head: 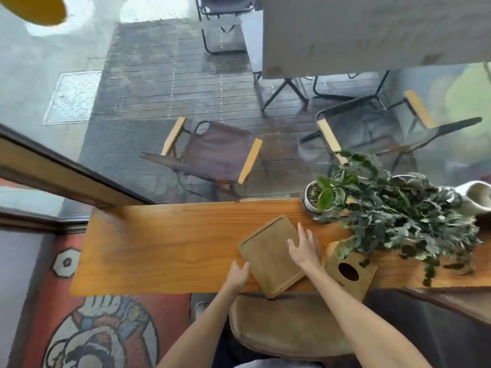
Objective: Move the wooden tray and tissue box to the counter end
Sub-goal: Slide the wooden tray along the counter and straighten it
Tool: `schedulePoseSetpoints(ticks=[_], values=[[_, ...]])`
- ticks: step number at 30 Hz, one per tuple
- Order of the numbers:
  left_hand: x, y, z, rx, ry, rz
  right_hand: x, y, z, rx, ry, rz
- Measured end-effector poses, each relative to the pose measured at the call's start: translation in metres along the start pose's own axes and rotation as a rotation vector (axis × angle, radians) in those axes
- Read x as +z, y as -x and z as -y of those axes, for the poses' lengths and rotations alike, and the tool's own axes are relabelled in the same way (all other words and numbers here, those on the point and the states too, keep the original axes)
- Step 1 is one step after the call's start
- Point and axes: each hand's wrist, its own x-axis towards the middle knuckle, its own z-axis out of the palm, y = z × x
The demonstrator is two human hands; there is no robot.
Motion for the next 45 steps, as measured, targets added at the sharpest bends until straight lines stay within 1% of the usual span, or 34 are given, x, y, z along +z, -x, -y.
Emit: schedulePoseSetpoints(ticks=[3,6,8,11,14,17,20,25,27,31,33,36,38,39,41,42,45], values=[[0.006,-0.012,-0.002,-0.072,0.051,0.01,0.006,-0.007,-0.008,0.08,-0.078,-0.025],[0.01,-0.024,-0.003,-0.047,0.113,0.017,0.013,-0.01,-0.017,0.137,-0.08,-0.017],[0.01,-0.026,-0.003,-0.04,0.221,0.042,0.019,-0.011,-0.017,0.162,-0.042,-0.023],[-0.005,-0.024,-0.005,-0.11,0.395,0.023,0.034,-0.01,-0.004,0.15,-0.006,-0.002],[-0.042,-0.032,0.003,-0.124,0.427,-0.067,0.057,-0.004,0.019,0.097,-0.022,0.087],[-0.088,-0.042,0.016,-0.097,0.482,-0.11,0.086,0.004,0.044,0.068,-0.057,0.153],[-0.127,-0.044,0.032,-0.109,0.506,-0.156,0.118,0.012,0.068,0.044,-0.058,0.191],[-0.196,-0.049,0.063,-0.13,0.449,-0.203,0.171,0.024,0.109,-0.041,-0.016,0.211],[-0.228,-0.054,0.074,-0.1,0.368,-0.208,0.194,0.029,0.127,-0.085,0.009,0.222],[-0.288,-0.071,0.086,-0.01,0.035,-0.206,0.239,0.03,0.158,-0.181,0.063,0.21],[-0.316,-0.079,0.088,0.077,-0.079,-0.211,0.256,0.025,0.175,-0.249,0.065,0.151],[-0.35,-0.089,0.095,0.258,-0.229,-0.203,0.276,0.02,0.2,-0.31,0.089,0.0],[-0.362,-0.09,0.105,0.338,-0.378,-0.179,0.288,0.024,0.207,-0.35,0.175,-0.086],[-0.366,-0.09,0.113,0.366,-0.494,-0.202,0.294,0.027,0.208,-0.382,0.232,-0.104],[-0.373,-0.092,0.136,0.419,-0.717,-0.304,0.306,0.034,0.207,-0.444,0.307,-0.099],[-0.377,-0.096,0.146,0.444,-0.793,-0.331,0.311,0.035,0.206,-0.474,0.344,-0.087],[-0.388,-0.106,0.171,0.489,-0.953,-0.295,0.322,0.036,0.19,-0.582,0.549,-0.104]])
